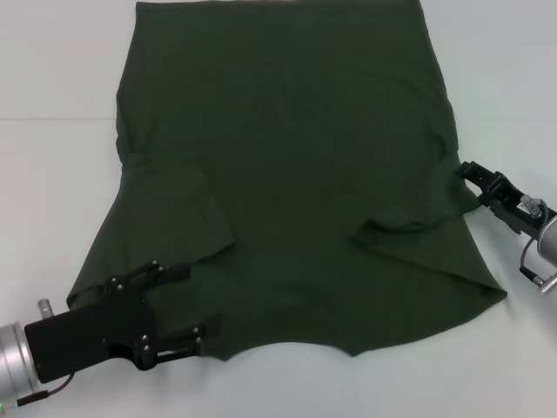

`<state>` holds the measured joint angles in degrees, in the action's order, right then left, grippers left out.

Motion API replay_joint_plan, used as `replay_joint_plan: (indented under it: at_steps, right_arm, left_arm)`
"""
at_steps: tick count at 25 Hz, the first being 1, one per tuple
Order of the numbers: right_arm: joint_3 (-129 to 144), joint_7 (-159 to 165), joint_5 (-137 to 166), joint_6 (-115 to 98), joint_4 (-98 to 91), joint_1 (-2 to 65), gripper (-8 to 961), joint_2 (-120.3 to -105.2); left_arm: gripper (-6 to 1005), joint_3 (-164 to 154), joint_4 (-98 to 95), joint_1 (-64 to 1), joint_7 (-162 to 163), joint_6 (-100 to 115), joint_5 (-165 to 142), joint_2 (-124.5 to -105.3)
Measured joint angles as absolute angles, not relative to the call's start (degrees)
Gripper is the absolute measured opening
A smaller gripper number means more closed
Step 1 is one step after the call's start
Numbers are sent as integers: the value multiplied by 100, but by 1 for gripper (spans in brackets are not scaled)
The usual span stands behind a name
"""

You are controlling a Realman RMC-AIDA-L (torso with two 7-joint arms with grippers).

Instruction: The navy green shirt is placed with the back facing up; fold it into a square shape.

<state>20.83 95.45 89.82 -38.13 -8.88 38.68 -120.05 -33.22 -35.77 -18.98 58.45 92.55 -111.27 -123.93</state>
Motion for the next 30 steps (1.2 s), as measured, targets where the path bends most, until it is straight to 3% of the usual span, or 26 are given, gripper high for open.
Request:
replay_joint_plan:
  at_steps: [14, 25, 30]
  right_arm:
    - [2191, 9599, 8956, -3835, -888, 3833, 677, -11985]
    - [2215, 9605, 8961, -3812, -888, 3883, 195, -11980]
    - [2215, 9606, 8957, -3800, -879, 3877, 63, -11979]
  left_arm:
    - [888, -3315, -3577, -1889, 5845, 9267, -11126, -12392]
    - [888, -3175, -3551, -1890, 5845, 9342, -11120, -12392]
    - [888, -3173, -3550, -1890, 5841, 9343, -11117, -12392]
